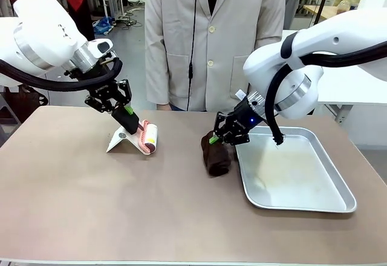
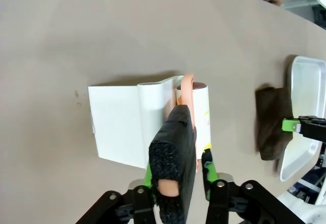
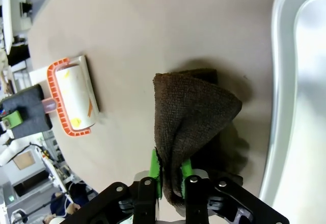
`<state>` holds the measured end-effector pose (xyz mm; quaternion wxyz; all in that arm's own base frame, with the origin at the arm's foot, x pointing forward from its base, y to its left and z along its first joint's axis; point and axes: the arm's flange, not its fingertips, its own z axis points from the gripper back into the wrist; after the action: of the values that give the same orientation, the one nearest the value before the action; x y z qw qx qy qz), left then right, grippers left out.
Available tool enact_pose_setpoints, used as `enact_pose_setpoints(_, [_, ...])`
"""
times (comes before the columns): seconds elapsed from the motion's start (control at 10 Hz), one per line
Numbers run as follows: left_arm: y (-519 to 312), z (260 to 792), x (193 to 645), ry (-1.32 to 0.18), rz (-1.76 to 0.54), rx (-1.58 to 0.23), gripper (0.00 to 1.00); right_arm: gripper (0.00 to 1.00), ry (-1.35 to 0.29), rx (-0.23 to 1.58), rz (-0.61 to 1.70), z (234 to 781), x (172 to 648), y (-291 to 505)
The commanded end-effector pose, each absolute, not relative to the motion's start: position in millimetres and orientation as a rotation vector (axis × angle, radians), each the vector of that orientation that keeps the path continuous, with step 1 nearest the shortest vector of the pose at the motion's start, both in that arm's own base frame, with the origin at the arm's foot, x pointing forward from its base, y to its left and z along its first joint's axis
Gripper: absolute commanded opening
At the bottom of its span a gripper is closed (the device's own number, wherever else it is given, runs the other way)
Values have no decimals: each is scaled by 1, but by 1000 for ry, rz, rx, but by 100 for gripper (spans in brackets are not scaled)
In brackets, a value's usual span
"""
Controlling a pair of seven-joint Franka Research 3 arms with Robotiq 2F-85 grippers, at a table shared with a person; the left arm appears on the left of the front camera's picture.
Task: Clean the surface of the table.
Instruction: Return the Lint Roller and towel to their original positions.
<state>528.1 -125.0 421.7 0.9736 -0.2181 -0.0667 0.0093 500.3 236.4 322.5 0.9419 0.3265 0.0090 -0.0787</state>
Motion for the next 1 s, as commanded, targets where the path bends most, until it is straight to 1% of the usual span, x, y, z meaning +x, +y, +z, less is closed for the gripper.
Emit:
enact_pose_setpoints(0.0, [-122, 429, 529, -127, 44, -416, 85, 100, 51, 675, -170, 326, 508, 237])
enact_pose_setpoints(0.1, [-117, 432, 529, -135, 51, -421, 100, 100, 55, 684, -179, 324, 509, 235])
enact_pose_setpoints(0.2, [-114, 435, 528, -144, 55, -426, 100, 100, 61, 690, -178, 323, 509, 235])
enact_pose_setpoints(0.3, [-108, 436, 527, -149, 62, -436, 100, 93, 68, 689, -175, 322, 510, 236])
enact_pose_setpoints(0.4, [-103, 437, 527, -151, 69, -440, 100, 100, 79, 693, -168, 322, 511, 236])
enact_pose_setpoints(0.7, [-86, 449, 516, -166, 66, -472, 100, 100, 81, 709, -144, 332, 507, 232])
enact_pose_setpoints(0.9, [-67, 470, 491, -190, 55, -538, 100, 100, 56, 698, -142, 347, 498, 221])
